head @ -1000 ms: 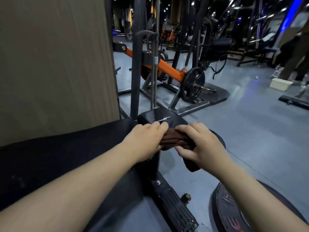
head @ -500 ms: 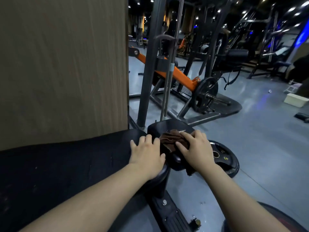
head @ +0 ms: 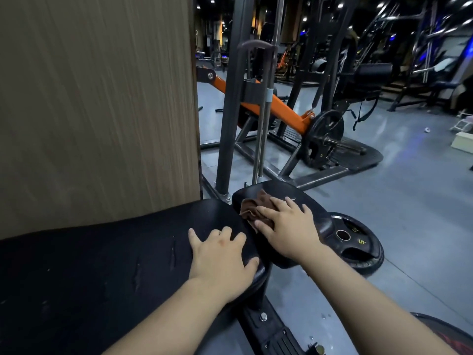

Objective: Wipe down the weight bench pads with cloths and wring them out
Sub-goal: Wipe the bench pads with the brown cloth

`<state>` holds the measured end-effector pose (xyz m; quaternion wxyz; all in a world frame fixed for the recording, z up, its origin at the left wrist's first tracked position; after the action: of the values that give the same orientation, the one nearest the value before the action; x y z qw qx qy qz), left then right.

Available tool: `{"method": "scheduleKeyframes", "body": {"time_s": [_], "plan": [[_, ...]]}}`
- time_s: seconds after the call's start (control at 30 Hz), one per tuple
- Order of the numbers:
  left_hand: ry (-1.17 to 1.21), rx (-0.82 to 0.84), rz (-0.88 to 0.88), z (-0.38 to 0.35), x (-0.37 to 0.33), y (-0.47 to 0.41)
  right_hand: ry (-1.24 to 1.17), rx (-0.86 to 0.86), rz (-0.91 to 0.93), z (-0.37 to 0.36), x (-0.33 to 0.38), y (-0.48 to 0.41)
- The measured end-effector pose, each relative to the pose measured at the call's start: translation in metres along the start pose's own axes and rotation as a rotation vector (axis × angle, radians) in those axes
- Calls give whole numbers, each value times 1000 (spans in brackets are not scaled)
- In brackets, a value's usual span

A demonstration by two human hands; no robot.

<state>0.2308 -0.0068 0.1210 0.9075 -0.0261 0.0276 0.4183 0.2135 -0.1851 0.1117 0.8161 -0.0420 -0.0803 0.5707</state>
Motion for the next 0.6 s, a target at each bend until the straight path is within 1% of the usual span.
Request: {"method": "scheduleKeyframes", "body": {"time_s": [0.17, 0.3, 0.47, 0.6], "plan": [[39, 22, 10, 0, 4, -5, -19, 75, 22, -2, -1, -57], [99, 26, 24, -1, 7, -7, -28, 71, 39, -2, -8, -88], [110, 28, 25, -2, 7, -6, -36, 69, 3, 2, -34, -97], [97, 47, 19, -1, 7, -7, -2, 65, 0, 3, -51, -79]]}}
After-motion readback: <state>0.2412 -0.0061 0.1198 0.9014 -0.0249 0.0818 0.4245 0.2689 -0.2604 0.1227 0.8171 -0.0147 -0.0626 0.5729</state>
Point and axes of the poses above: each hand's wrist, its own y-axis away from the middle knuckle, its own z-axis out of the back of the hand, x = y × z, the point moved 2 cm from there along -y, towards the middle knuckle, and after that the axes turned 1 degree about x, right-handed, at the moved point
